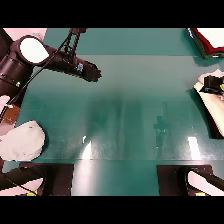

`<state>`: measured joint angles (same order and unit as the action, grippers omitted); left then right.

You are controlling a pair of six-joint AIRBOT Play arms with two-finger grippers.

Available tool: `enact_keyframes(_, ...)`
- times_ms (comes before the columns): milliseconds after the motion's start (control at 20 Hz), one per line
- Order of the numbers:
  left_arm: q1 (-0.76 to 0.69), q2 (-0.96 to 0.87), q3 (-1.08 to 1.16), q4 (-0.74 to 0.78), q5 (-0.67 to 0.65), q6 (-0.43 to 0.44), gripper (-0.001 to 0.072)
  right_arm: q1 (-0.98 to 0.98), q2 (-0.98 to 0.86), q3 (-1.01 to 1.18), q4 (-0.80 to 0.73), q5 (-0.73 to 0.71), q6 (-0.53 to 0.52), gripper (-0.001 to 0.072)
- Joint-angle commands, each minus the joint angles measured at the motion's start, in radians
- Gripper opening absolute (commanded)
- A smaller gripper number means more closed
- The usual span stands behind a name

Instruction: Fold the shirts.

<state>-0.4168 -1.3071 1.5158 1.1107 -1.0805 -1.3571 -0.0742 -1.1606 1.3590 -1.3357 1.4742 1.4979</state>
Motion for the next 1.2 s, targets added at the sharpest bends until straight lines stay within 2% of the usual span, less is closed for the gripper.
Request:
enact_keyframes(0,0.0,0.0,0.0,0.0,0.001,0.0,0.0024,0.003,0.001,0.0,0.001,-0.006,0.0,0.002)
enact_keyframes(500,0.0,0.0,0.0,0.0,0.003,0.0,0.0025,0.003,0.001,0.0,0.001,0.016,0.0,0.002)
enact_keyframes(700,0.004,0.003,0.009,-0.015,0.085,-0.008,0.0023,0.003,0.001,0.0,0.0,0.037,0.0,0.002)
enact_keyframes(800,0.033,0.046,0.062,0.002,-0.043,-0.031,0.0023,0.003,0.001,0.0,0.0,0.037,0.0,0.002)
enact_keyframes(850,0.054,0.091,0.085,0.06,-0.117,-0.031,0.0023,0.003,0.001,0.0,0.0,0.037,-0.001,0.002)
enact_keyframes(950,0.096,0.207,0.089,0.262,-0.258,-0.059,0.0023,0.003,0.001,0.0,0.001,0.037,-0.016,0.002)
enact_keyframes(1100,0.171,0.341,0.018,0.538,-0.549,-0.086,0.0024,0.003,0.001,0.0,0.001,0.033,-0.016,0.002)
enact_keyframes(1150,0.201,0.374,-0.04,0.593,-0.575,-0.102,0.0025,0.003,0.001,0.0,0.002,0.028,-0.016,0.002)
